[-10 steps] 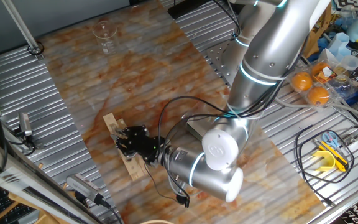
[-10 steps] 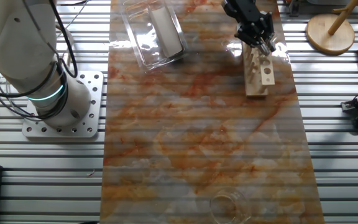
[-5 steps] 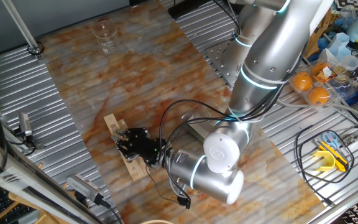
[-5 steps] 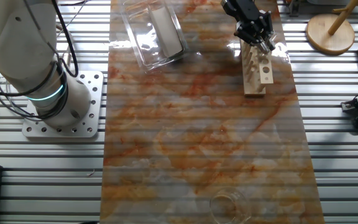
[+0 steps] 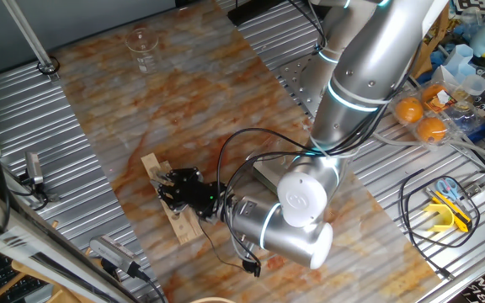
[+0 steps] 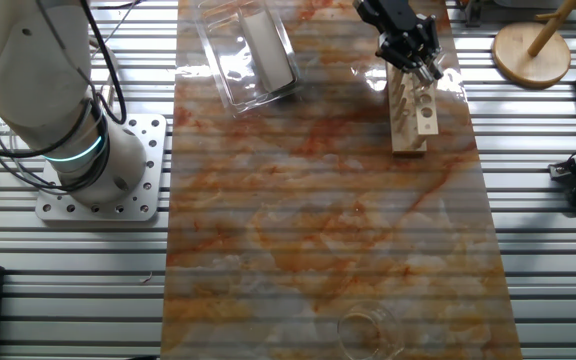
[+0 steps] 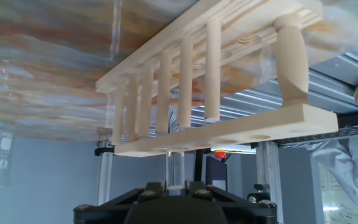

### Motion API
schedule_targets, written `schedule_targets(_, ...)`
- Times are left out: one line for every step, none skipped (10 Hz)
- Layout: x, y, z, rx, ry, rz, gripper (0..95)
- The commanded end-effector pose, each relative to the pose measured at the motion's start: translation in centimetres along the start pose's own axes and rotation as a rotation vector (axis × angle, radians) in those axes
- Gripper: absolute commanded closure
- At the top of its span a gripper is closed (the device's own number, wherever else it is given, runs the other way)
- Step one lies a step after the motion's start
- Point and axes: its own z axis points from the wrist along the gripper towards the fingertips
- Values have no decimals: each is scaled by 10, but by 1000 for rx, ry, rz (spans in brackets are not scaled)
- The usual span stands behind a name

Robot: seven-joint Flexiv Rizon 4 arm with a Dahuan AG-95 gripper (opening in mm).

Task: Pour out the test tube

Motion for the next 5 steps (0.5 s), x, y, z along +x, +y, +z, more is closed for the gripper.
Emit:
schedule_targets(1, 0, -1, 1, 2, -1, 950)
schedule_targets(0, 0, -1, 1, 2, -3, 950)
schedule_targets(0, 0, -1, 0, 2, -12, 950)
schedule_targets(0, 0, -1, 0, -4, -23, 950)
schedule_targets(0, 0, -1, -1, -5, -36, 950)
